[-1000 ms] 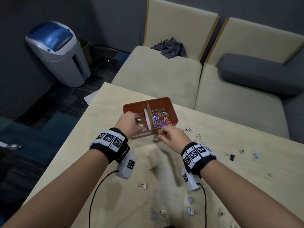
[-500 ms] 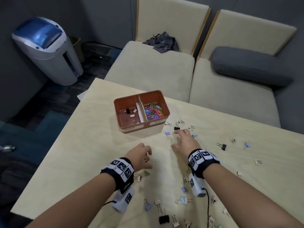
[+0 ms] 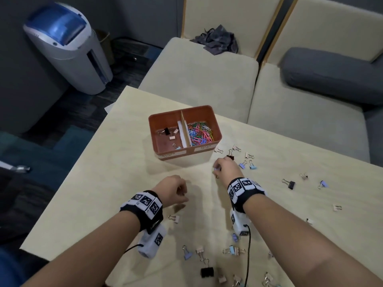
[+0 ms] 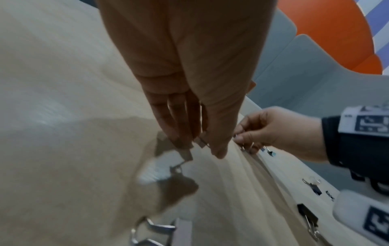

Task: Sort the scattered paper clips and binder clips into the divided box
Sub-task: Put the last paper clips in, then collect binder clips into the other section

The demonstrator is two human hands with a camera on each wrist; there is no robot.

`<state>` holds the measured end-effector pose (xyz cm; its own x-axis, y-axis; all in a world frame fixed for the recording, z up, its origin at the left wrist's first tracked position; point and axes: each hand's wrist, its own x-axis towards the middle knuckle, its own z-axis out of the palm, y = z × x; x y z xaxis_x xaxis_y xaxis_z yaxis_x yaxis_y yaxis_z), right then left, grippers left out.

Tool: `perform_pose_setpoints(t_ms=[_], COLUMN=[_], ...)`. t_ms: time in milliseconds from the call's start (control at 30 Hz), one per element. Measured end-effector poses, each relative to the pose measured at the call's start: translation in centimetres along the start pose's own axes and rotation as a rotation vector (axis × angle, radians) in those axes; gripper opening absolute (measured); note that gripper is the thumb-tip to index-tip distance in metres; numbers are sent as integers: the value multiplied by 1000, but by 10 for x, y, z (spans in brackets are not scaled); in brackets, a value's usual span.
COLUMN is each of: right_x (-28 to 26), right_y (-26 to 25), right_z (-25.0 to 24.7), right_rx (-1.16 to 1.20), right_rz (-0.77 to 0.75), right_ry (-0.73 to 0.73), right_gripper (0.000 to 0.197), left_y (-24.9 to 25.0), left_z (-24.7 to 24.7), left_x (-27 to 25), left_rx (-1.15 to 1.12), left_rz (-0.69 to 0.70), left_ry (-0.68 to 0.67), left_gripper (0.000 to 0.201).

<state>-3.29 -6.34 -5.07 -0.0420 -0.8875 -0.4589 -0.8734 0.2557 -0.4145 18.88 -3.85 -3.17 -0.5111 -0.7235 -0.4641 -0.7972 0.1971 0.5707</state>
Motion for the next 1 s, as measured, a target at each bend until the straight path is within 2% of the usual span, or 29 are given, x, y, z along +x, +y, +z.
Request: perform_pose_setpoints(t_ms=[67,167,267,400,533,667,833,1000], right_x=[-6,-19,-33,-52,-66,-72,-74,-74], right_y=[1,4,11,19,21,21,19,19], right_z=[4,9,16,24,26,27,24,18], right_rx=[9,10,46,87,32,9,44,130], right_rz=[9,23,18,12,52,62,52,-1], right_ry=[-9,-46,-25,22,24,28,6,-25], right_gripper=[13,13,8,5,6,7,9,3], left_y=[-6,-12,-11,-6,-4,-4,-3,-5], left_z=[-4,-3,6,30,47,50,46,45], left_x=[-10,-27,-42,-52,-52,-48,-45,-45], left_rx=[-44,-97,-34,87,85,79,121,89], left_rz=[-9,-15,-8,6,-47,-68,-68,-107], left_ry=[-2,-89,-150,-125,-68,-9,0,-12], left_gripper=[19,26,34,33,29,19,12,23])
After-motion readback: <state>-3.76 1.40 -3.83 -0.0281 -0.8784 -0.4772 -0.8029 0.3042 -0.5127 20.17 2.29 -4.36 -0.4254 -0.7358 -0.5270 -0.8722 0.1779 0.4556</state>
